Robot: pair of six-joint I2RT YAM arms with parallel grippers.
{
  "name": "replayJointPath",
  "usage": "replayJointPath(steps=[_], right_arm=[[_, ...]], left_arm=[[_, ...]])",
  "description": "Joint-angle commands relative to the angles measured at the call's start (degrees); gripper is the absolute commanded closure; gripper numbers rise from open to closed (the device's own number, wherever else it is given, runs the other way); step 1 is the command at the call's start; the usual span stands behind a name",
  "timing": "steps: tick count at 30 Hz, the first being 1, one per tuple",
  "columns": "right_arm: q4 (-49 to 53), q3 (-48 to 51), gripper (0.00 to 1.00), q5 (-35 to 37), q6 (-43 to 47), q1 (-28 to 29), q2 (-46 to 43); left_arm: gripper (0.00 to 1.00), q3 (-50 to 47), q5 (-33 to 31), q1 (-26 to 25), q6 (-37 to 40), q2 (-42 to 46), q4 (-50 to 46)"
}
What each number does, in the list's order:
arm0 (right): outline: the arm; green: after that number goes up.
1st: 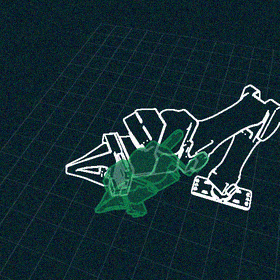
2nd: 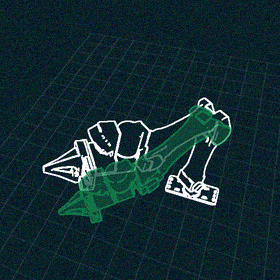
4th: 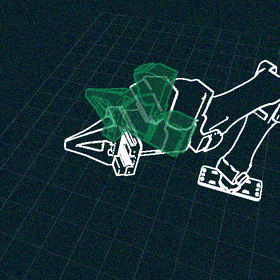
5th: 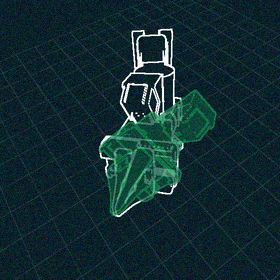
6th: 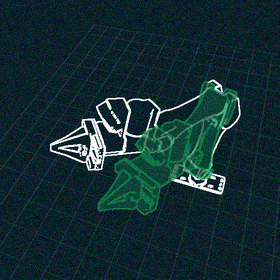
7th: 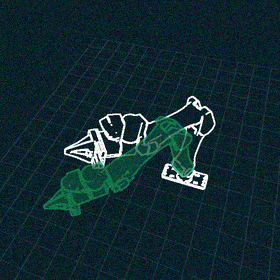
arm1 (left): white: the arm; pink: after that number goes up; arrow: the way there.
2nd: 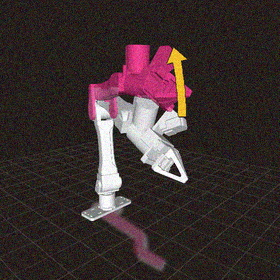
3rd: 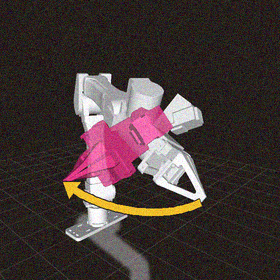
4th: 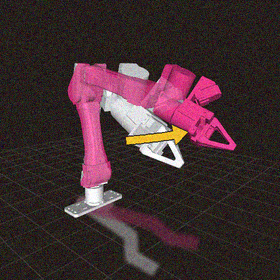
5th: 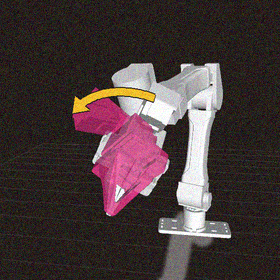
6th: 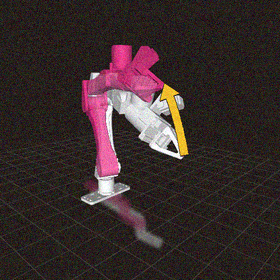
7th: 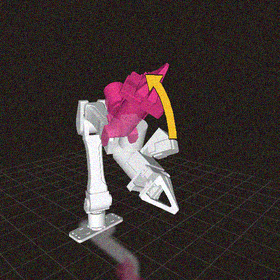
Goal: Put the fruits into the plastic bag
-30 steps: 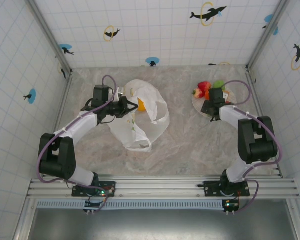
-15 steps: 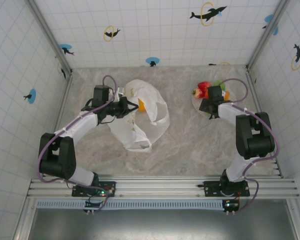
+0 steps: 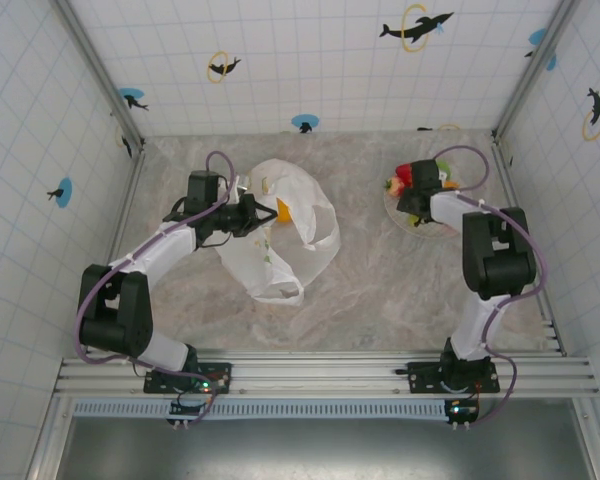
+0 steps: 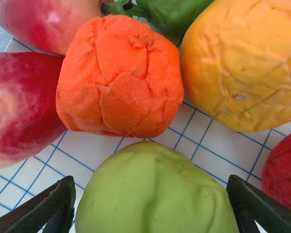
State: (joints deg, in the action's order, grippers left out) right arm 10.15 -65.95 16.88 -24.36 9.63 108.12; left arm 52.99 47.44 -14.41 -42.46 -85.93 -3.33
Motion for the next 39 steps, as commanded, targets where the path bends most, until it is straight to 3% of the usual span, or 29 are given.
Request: replayJointPath(steps=[1, 12, 18, 22, 27, 32, 36, 39], right_arm=[[1.33, -2.5, 0.2, 1.74, 0.87, -0.23, 1.77], [0.53, -0.64, 0.34, 1.96, 2.47, -0.22, -0.31], [-3.76, 7.08, 0.41, -2.54, 3.65, -0.08, -10.72], [-9.72, 16.98, 0.44, -10.87, 6.19, 1.51, -22.42], [-10.46, 26.4, 0.47, -17.72, 10.14, 7.51, -36.08], [-10.15, 33.66, 0.46, -22.6, 14.43, 17.8, -45.86], [-14.07, 37.81, 0.46, -23.83, 16.12, 27.7, -47.96], [-19.51, 37.82, 0.47, -22.28, 17.67, 34.31, -44.83]], left_arm=[[1.0, 0.1, 1.28, 0.12, 0.62, -0.33, 0.23], [1.0, -0.92, 1.1, 0.21, 0.42, 0.67, 0.04], [1.0, -1.04, 0.29, 0.18, 0.11, 1.89, -0.45], [1.0, -1.1, -0.42, 0.18, -0.39, 2.25, -0.49], [1.0, -1.02, -0.99, -0.18, -1.18, 2.52, -0.18], [1.0, -1.05, -1.8, -0.77, -1.77, 2.61, 0.43], [1.0, -1.04, -2.27, -1.41, -2.19, 2.1, 0.92], [1.0, -0.7, -2.52, -2.08, -2.54, 1.82, 0.96]])
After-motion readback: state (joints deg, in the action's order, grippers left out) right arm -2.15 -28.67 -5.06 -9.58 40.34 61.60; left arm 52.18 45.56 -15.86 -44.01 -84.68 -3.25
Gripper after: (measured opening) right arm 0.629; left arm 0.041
